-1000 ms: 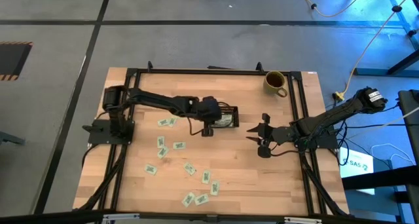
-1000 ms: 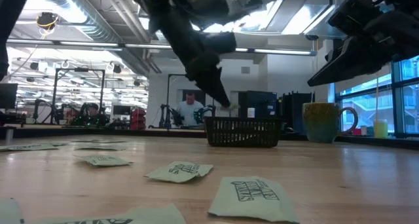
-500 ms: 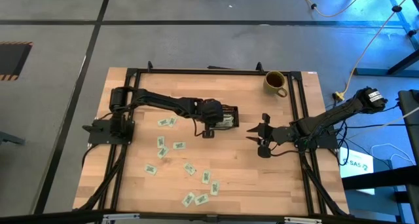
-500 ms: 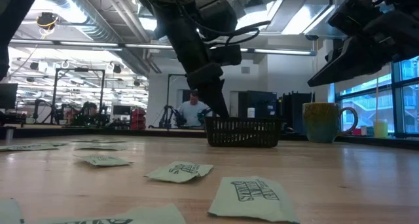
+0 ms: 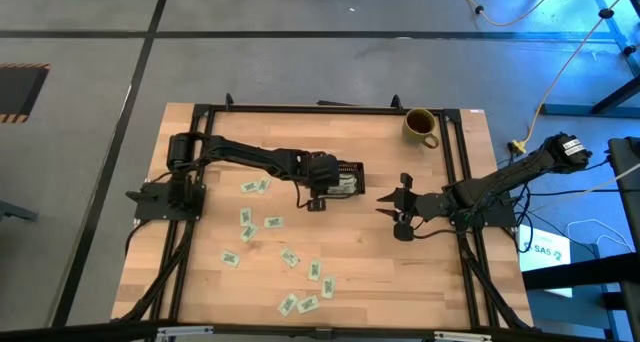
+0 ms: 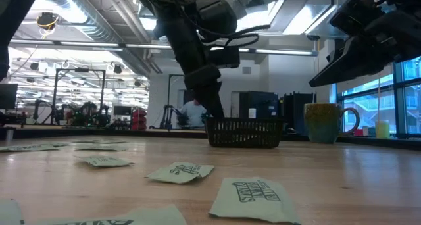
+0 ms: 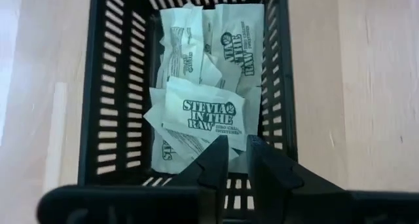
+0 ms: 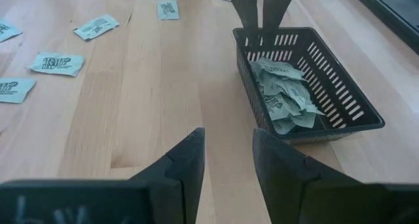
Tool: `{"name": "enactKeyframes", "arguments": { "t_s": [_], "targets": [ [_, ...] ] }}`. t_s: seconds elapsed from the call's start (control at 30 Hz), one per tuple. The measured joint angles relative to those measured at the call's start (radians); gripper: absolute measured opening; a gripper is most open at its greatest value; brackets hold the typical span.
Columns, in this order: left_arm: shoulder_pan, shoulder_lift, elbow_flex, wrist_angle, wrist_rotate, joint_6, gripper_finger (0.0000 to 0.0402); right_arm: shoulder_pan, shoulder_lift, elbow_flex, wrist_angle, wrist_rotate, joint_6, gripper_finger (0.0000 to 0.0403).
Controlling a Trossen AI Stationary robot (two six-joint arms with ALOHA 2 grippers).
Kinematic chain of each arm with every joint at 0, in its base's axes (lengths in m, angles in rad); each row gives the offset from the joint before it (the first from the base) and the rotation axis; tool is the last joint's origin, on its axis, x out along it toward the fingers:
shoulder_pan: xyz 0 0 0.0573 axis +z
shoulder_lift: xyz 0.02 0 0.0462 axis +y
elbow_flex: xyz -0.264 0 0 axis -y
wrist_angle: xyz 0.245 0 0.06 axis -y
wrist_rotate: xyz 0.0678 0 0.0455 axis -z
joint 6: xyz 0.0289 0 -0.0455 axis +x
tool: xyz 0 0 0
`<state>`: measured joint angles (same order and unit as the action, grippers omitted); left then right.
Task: Pick and place Stevia / Truvia into bins
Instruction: Put the stevia packet into the black basket
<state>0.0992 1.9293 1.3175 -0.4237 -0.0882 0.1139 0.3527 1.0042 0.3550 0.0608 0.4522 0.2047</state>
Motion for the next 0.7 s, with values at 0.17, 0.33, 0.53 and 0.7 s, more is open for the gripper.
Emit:
{"name": "enactKeyframes", "arguments": {
  "t_s": [0.17,0.33,0.53,0.7],
  "targets": [
    [-0.001,-0.031,0.052,-0.153,-0.034,-0.020,0.0043,0.000,0.000,0.000,0.000,0.000,0.000,0.0131],
    [-0.001,-0.089,0.056,-0.238,-0.115,-0.027,0.0038,0.000,0.000,0.000,-0.006,0.000,-0.001,0.0131],
    [-0.001,-0.145,0.036,-0.377,-0.127,-0.096,0.0057,0.000,0.002,0.000,-0.009,0.000,-0.002,0.0131],
    [0.001,-0.153,0.006,-0.499,-0.151,-0.199,0.0090,0.000,0.002,0.000,-0.018,0.000,-0.004,0.0131]
  ]
}}
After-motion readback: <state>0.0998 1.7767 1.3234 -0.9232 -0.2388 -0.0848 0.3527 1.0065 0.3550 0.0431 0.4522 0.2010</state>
